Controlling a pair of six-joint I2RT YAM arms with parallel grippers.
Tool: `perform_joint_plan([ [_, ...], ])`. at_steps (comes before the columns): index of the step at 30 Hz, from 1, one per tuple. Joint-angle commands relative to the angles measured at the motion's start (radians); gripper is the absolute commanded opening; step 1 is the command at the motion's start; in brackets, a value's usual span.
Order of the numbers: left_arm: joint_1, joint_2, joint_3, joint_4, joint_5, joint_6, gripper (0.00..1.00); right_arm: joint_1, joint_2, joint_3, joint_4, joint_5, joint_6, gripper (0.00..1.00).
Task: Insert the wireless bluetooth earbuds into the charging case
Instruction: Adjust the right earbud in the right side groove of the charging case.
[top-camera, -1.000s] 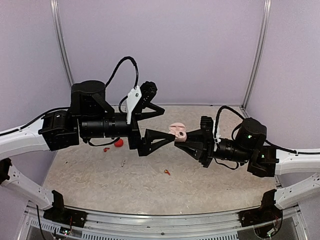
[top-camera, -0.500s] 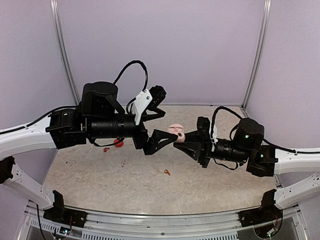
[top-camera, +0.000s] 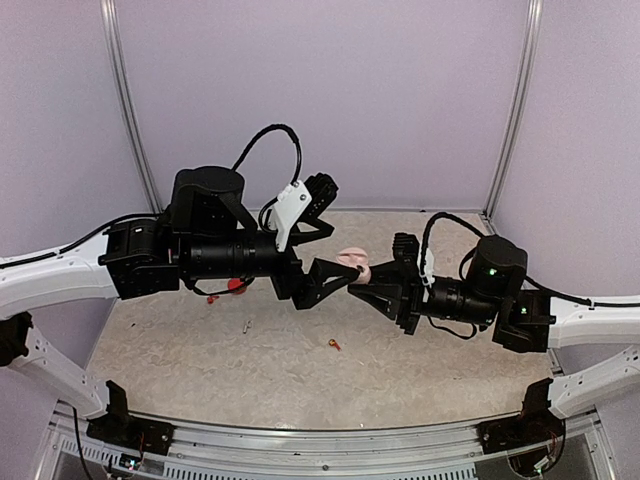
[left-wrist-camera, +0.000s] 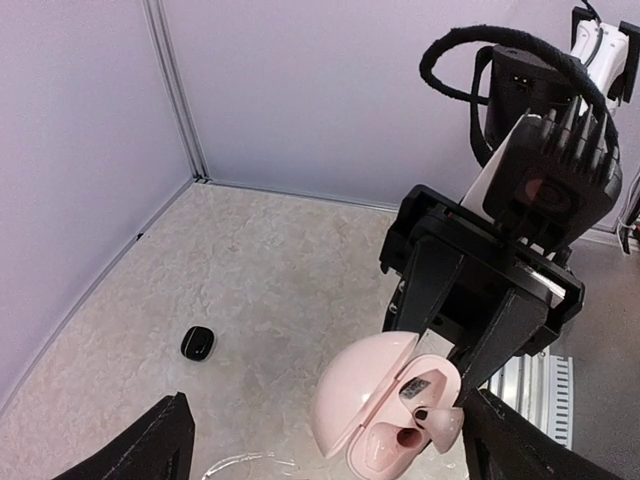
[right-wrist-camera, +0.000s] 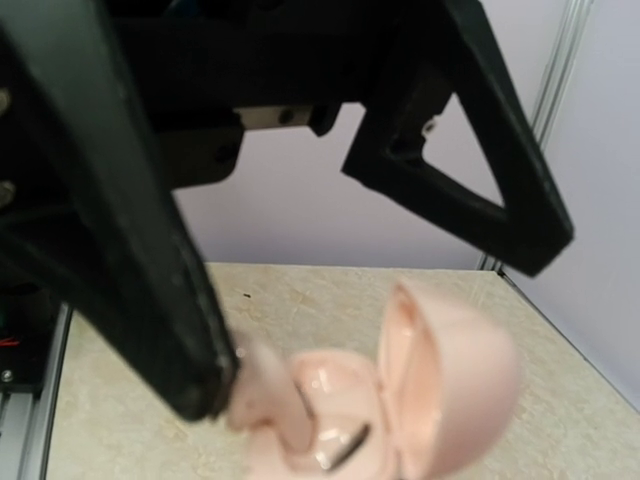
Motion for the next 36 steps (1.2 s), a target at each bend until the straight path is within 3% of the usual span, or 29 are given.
perform_joint_plan([
  [1,0.007,0.017,0.032,0.026,-0.040,-0.026,0.91,-0.003,0.001,0.025,0.013,-0.026,-0.002,0.00],
  [36,0.067,0.086,0.034,0.050,-0.046,-0.193,0.84,0.002,-0.002,0.025,0.047,-0.004,0.001,0.00],
])
